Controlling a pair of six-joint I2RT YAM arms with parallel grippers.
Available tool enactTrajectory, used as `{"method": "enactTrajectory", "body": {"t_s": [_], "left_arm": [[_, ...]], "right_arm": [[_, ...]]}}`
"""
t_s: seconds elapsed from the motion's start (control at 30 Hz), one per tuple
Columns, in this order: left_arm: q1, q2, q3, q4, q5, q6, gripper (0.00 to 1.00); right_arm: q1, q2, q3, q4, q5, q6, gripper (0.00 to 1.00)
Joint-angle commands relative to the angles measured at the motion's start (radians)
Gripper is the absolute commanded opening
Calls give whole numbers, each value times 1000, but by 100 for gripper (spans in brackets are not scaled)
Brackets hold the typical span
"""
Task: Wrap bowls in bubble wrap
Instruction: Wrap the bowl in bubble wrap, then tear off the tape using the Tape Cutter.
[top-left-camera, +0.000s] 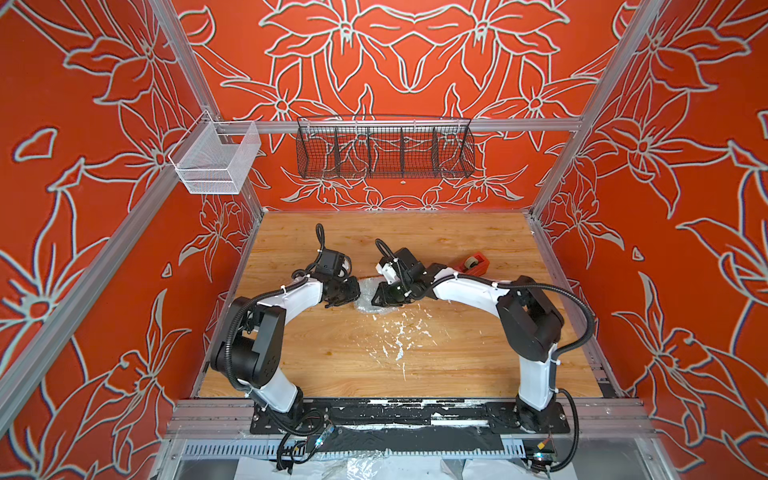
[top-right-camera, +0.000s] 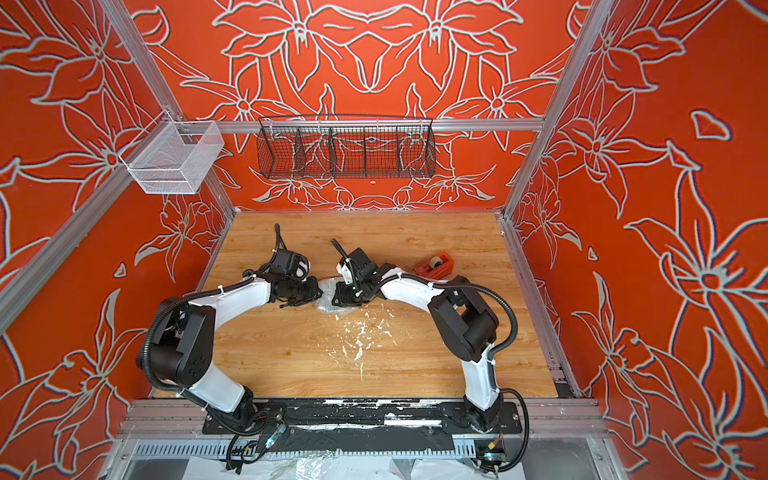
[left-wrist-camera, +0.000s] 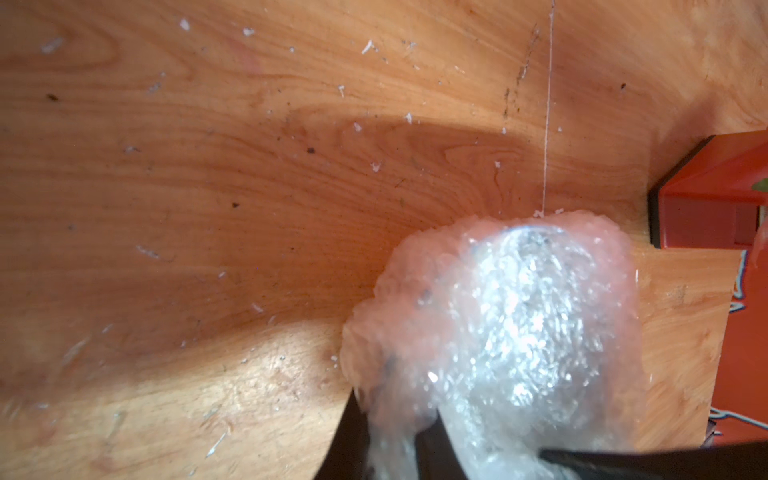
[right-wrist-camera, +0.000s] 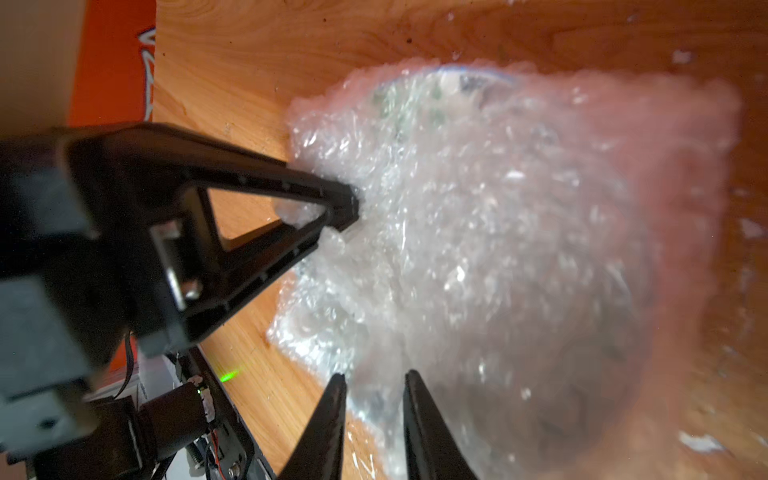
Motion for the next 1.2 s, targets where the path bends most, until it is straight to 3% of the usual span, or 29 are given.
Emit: {"method": "enactTrajectory", "body": {"t_s": [0.0, 0.13, 0.4, 0.57, 0.7, 0.9, 1.17], "left_arm": [[5, -4, -20, -16, -60, -23, 0], [5, -8, -26, -11, -61, -24, 0], [6, -64, -85, -5, -75, -68, 0], [8, -122, -134, -20, -92, -127, 0], [12, -149, -161, -24, -72, -165, 0], [12, -187, -212, -10, -58, -204, 0], [12, -263, -251, -18, -51, -230, 0]], "right_arm": [[1, -69, -48, 13, -37, 33, 30], [1, -130, -101, 64, -59, 60, 31], [-45, -253, -131, -4, 25, 38, 32], [-190, -381, -194, -123, 192, 39, 35], [-373, -470, -294, -124, 236, 71, 35], [-545, -512, -386, -54, 203, 92, 35], [-609, -434, -385, 24, 143, 109, 35]]}}
